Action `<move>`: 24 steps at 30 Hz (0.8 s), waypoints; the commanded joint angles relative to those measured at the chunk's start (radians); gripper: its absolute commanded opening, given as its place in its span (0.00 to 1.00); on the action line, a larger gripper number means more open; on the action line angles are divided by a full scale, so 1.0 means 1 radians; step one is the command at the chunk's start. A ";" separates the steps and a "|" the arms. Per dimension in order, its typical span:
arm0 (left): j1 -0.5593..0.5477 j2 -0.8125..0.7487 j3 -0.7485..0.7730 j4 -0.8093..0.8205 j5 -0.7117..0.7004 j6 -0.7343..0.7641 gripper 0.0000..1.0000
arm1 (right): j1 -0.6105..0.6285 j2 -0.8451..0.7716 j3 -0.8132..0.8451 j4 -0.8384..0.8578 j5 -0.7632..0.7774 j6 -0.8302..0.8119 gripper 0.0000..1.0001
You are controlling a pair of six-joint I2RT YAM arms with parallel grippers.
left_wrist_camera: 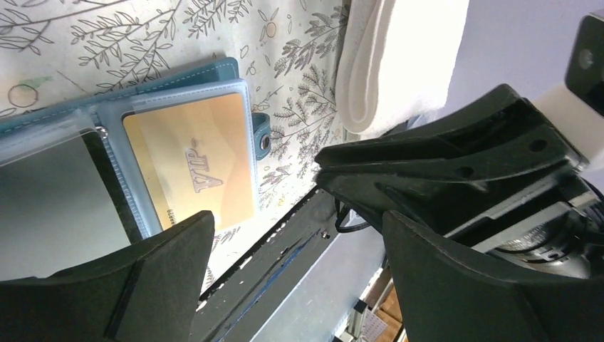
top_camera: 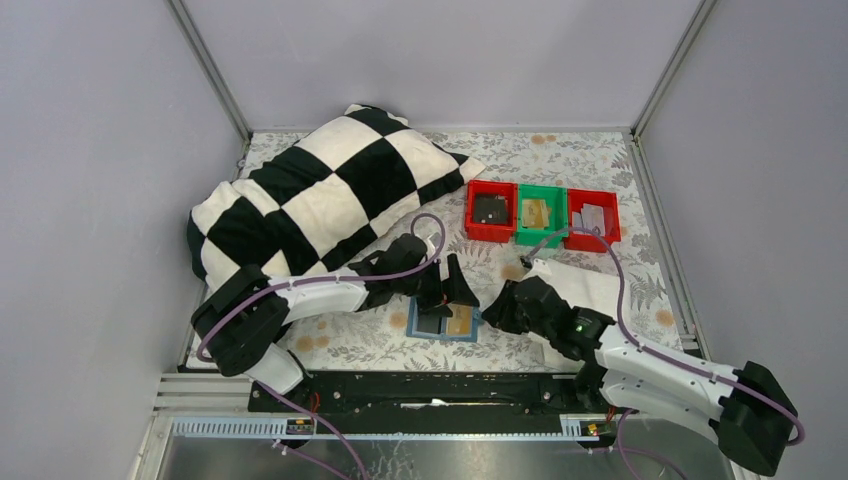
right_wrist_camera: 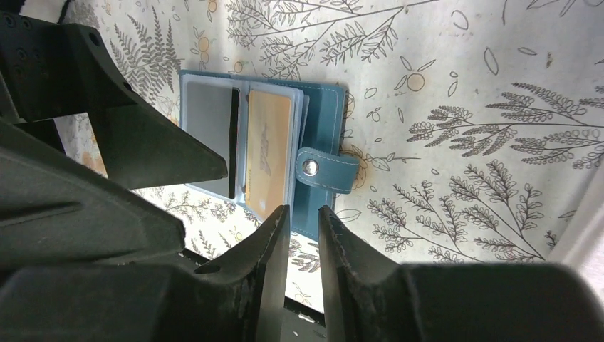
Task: Take the credit cards out of the card holder
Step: Remove the credit card from the card holder.
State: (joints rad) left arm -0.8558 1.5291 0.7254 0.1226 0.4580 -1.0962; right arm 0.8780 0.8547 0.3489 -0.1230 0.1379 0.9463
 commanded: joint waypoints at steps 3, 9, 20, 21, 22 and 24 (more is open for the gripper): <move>-0.001 -0.112 0.103 -0.178 -0.170 0.097 0.91 | -0.006 -0.021 0.059 -0.026 -0.017 -0.072 0.29; 0.027 -0.140 0.099 -0.321 -0.230 0.128 0.90 | -0.005 0.152 0.088 0.169 -0.178 -0.100 0.25; 0.030 -0.160 0.069 -0.387 -0.280 0.169 0.93 | -0.006 0.369 0.073 0.215 -0.119 -0.077 0.26; 0.030 -0.153 0.070 -0.391 -0.281 0.177 0.92 | -0.007 0.378 0.064 0.221 -0.109 -0.075 0.26; 0.029 -0.143 0.073 -0.395 -0.283 0.183 0.92 | -0.007 0.391 0.055 0.224 -0.104 -0.073 0.26; 0.029 -0.122 0.078 -0.405 -0.284 0.194 0.92 | -0.007 0.409 0.046 0.224 -0.103 -0.070 0.26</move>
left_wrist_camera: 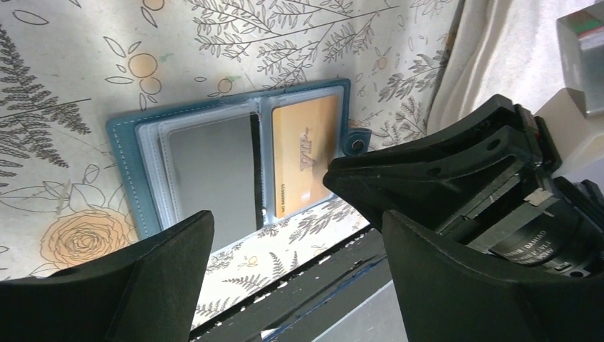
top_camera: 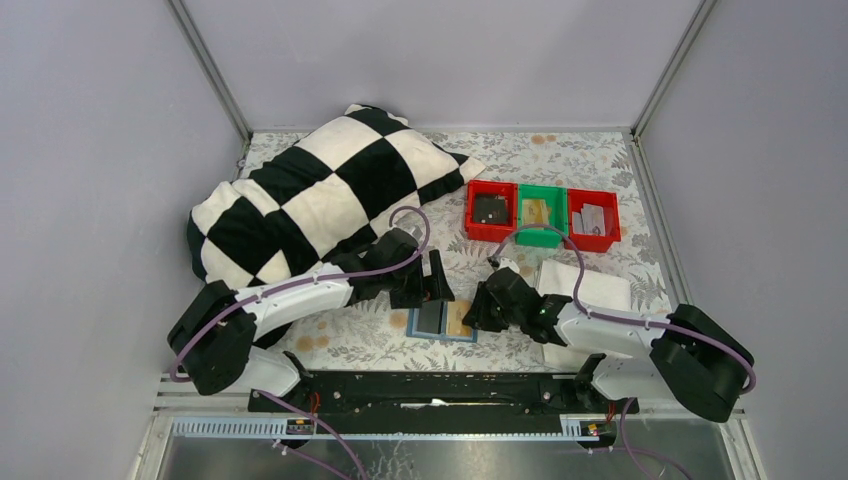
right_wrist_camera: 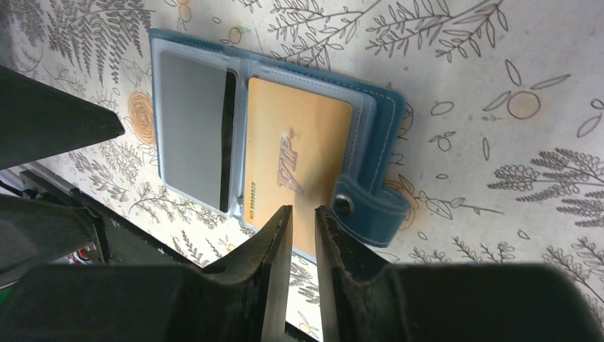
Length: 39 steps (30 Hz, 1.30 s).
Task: Take the credit cards out of the card holder
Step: Remove the credit card from the card holder.
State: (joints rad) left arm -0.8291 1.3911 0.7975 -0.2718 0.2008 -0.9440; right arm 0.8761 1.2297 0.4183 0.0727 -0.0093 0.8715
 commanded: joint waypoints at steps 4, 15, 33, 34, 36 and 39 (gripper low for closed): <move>0.002 0.034 0.007 -0.018 -0.042 0.049 0.80 | -0.005 0.019 -0.018 0.017 0.031 0.012 0.24; 0.004 0.017 -0.017 -0.041 -0.114 0.085 0.57 | -0.006 -0.037 0.101 0.035 -0.037 -0.016 0.28; 0.006 0.100 -0.097 -0.016 -0.139 0.102 0.37 | -0.019 0.263 0.077 0.290 -0.133 0.115 0.26; 0.006 0.104 -0.100 -0.013 -0.139 0.101 0.37 | -0.021 0.260 0.069 0.293 -0.124 0.123 0.26; 0.006 0.112 -0.104 -0.008 -0.137 0.099 0.37 | -0.029 0.260 0.056 0.317 -0.121 0.133 0.26; 0.005 0.120 -0.110 0.002 -0.133 0.096 0.36 | -0.037 0.275 0.047 0.342 -0.140 0.142 0.26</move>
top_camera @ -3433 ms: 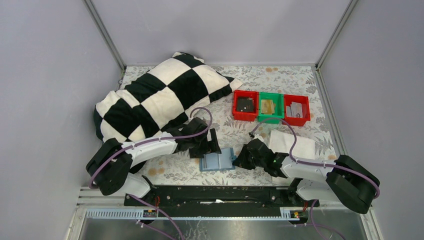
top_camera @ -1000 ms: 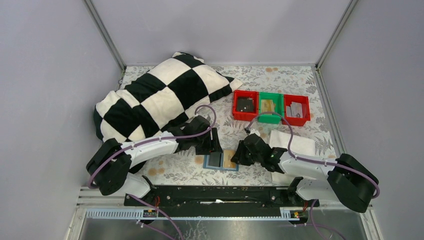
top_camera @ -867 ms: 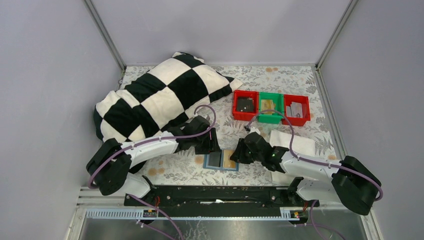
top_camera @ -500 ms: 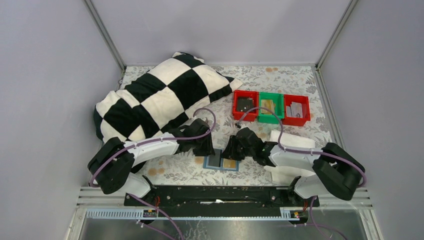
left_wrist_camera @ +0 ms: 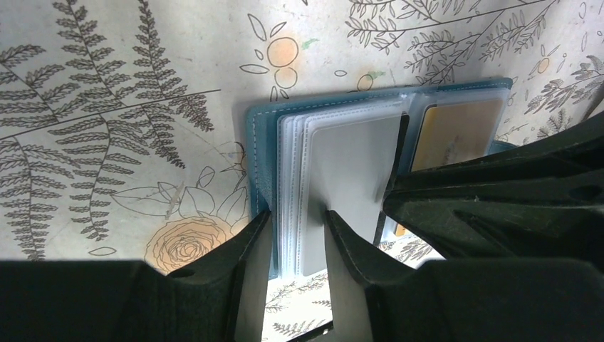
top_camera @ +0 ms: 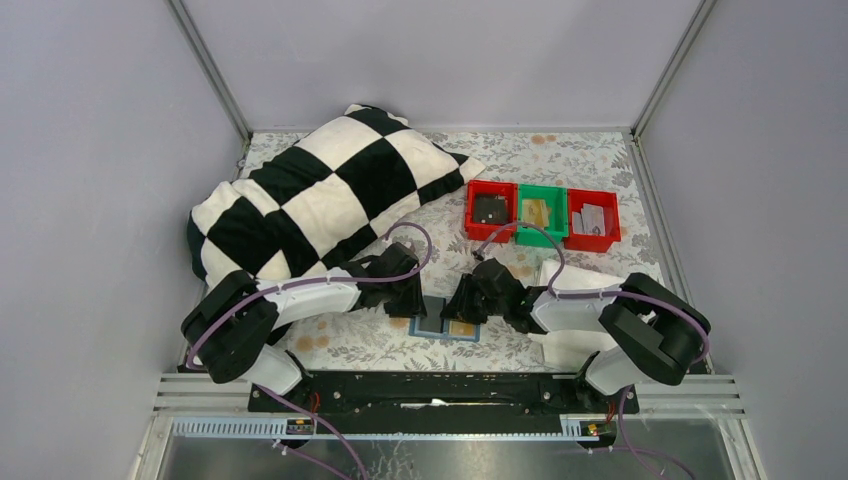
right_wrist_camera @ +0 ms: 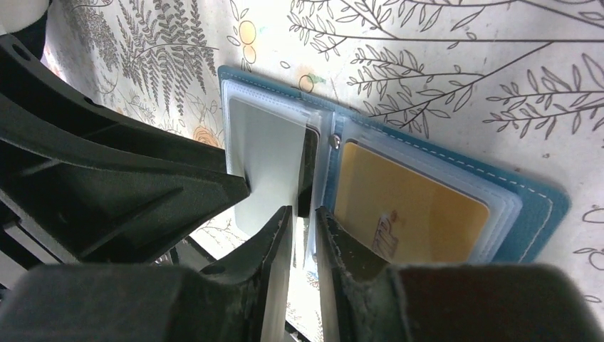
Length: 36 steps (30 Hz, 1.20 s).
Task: Take the credit cards out of the card holder
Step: Remove the credit card from the card holder.
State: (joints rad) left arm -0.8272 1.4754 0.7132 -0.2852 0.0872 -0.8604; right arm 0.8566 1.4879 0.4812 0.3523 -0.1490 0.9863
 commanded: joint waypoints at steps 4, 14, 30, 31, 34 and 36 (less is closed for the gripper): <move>0.003 0.043 -0.028 0.014 -0.020 0.011 0.36 | -0.022 0.021 -0.039 0.117 -0.012 0.051 0.18; 0.004 0.014 -0.034 0.006 -0.024 0.006 0.37 | -0.028 -0.030 -0.061 0.147 -0.032 0.032 0.00; 0.005 -0.105 -0.037 -0.045 -0.056 0.018 0.54 | -0.038 -0.112 -0.091 0.100 -0.011 0.009 0.04; 0.005 -0.112 -0.040 -0.037 -0.049 0.018 0.54 | -0.038 -0.107 -0.088 0.100 -0.015 0.009 0.08; 0.005 -0.129 -0.046 -0.010 -0.026 0.014 0.53 | -0.038 -0.095 -0.082 0.100 -0.024 0.009 0.14; 0.005 -0.137 -0.048 0.008 -0.014 0.013 0.53 | -0.038 -0.091 -0.076 0.090 -0.022 0.004 0.16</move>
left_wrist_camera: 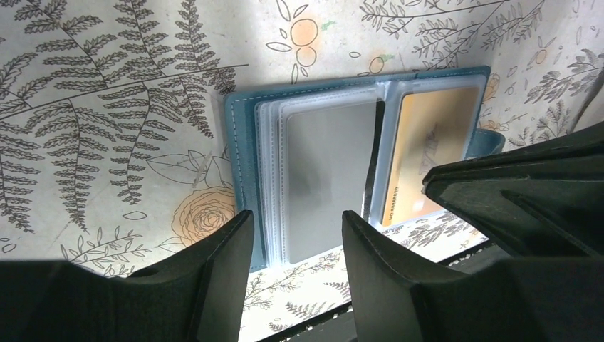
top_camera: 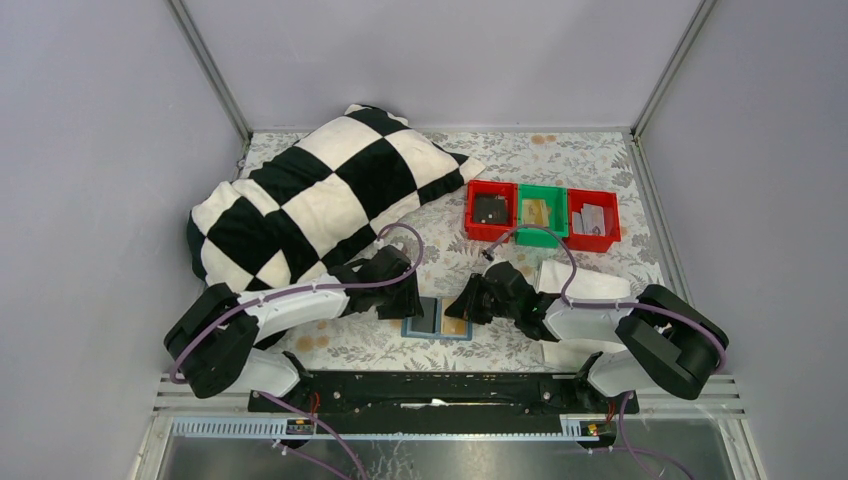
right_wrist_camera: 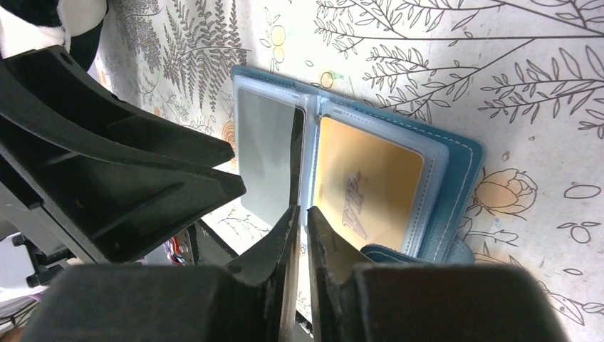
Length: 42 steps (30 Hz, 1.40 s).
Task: Take the credit cards out of the card holder
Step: Remove the credit card from the card holder.
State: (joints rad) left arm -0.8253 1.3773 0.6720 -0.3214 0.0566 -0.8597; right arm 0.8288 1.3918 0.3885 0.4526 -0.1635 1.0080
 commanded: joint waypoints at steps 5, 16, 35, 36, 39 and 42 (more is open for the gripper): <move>0.003 -0.037 -0.014 0.080 0.037 0.004 0.53 | -0.010 -0.002 0.030 -0.044 -0.001 -0.032 0.19; 0.003 -0.011 -0.010 0.120 0.063 0.002 0.51 | -0.010 0.018 0.042 -0.048 -0.007 -0.035 0.20; 0.003 -0.006 0.004 0.108 0.032 0.003 0.60 | -0.010 0.056 0.042 -0.020 -0.027 -0.026 0.20; 0.003 -0.007 0.004 0.107 0.032 0.005 0.60 | -0.010 0.057 0.043 -0.020 -0.027 -0.028 0.20; 0.004 -0.003 0.004 0.097 0.014 -0.003 0.60 | -0.010 0.064 0.046 -0.017 -0.030 -0.029 0.20; 0.003 -0.013 -0.003 0.092 -0.008 -0.008 0.60 | -0.010 0.068 0.049 -0.013 -0.032 -0.028 0.20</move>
State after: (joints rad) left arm -0.8253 1.3865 0.6617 -0.1909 0.1272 -0.8722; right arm 0.8280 1.4437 0.4084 0.4290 -0.1856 0.9897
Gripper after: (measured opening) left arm 0.597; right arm 0.198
